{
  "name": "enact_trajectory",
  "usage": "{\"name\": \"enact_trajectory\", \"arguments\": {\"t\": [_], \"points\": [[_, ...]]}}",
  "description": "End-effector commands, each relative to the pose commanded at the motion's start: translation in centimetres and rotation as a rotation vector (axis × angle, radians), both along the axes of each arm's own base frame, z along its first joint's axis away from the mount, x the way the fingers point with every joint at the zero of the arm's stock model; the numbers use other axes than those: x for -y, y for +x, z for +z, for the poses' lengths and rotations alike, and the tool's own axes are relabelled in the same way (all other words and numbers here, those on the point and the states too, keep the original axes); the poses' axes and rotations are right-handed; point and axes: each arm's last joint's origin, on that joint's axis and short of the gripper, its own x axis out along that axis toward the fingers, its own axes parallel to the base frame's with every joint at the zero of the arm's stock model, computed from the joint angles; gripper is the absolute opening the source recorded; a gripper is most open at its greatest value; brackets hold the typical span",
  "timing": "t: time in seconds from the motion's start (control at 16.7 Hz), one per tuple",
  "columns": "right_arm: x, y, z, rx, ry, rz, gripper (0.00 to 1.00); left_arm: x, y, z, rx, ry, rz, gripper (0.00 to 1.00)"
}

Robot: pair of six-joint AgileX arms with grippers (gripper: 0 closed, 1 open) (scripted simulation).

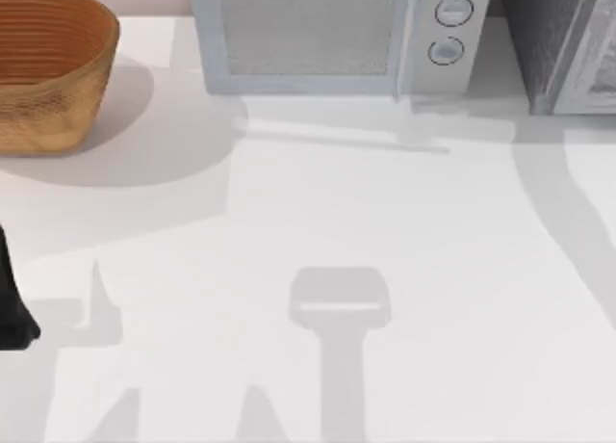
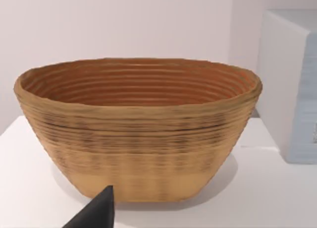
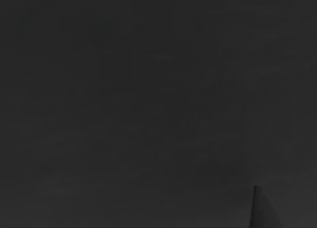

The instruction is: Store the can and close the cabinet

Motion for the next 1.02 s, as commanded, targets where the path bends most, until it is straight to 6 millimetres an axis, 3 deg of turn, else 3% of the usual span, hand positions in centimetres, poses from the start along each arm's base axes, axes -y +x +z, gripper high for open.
{"name": "enact_trajectory", "arguments": {"t": [0.24, 0.42, 0.48, 1.02], "points": [[-1.2, -1.3, 0.0, 0.009, 0.013, -0.010, 1.00, 0.0, 0.0, 0.0, 0.000, 0.000, 0.000, 1.00], [-1.2, -1.3, 0.0, 0.009, 0.013, -0.010, 1.00, 0.0, 0.0, 0.0, 0.000, 0.000, 0.000, 1.00], [-0.4, -1.8, 0.5, 0.025, 0.009, -0.045, 1.00, 0.0, 0.0, 0.0, 0.000, 0.000, 0.000, 1.00], [-0.5, 0.9, 0.6, 0.022, 0.008, -0.044, 1.00, 0.0, 0.0, 0.0, 0.000, 0.000, 0.000, 1.00]]}}
